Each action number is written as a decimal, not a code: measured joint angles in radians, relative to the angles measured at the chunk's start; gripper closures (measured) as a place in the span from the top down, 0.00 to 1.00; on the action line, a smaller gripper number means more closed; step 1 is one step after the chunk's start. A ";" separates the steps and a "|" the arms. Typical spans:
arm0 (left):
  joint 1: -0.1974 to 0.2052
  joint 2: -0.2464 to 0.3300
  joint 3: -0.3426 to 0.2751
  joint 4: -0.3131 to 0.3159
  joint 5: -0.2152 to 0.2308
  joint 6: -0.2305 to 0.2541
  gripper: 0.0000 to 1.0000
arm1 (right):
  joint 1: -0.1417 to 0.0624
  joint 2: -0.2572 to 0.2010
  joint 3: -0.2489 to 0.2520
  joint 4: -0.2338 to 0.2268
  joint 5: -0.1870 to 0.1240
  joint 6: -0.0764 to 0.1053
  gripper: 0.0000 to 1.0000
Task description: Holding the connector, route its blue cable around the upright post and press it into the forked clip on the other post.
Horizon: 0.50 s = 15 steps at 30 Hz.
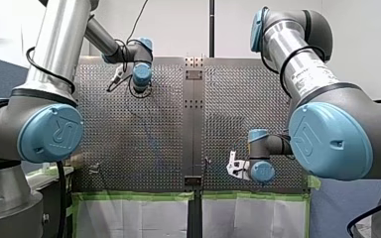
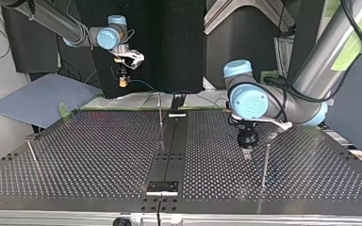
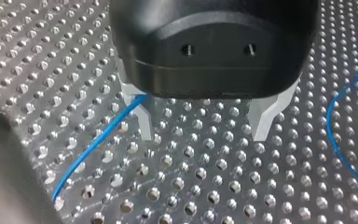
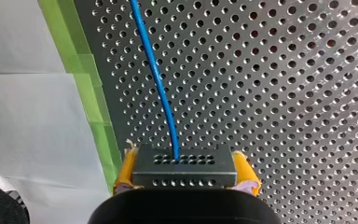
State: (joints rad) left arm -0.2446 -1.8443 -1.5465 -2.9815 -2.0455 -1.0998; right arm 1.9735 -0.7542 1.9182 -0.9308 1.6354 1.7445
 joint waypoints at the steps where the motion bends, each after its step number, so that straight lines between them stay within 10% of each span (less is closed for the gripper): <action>1: -0.002 0.000 -0.002 0.000 0.002 -0.005 0.98 | 0.000 0.000 0.000 0.000 0.000 0.000 0.00; 15: -0.029 0.000 -0.054 0.005 -0.014 -0.013 0.98 | 0.000 0.001 0.000 0.003 0.000 -0.002 0.00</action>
State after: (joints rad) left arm -0.2740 -1.8443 -1.6009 -2.9768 -2.0594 -1.1127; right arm 1.9735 -0.7537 1.9185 -0.9283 1.6354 1.7429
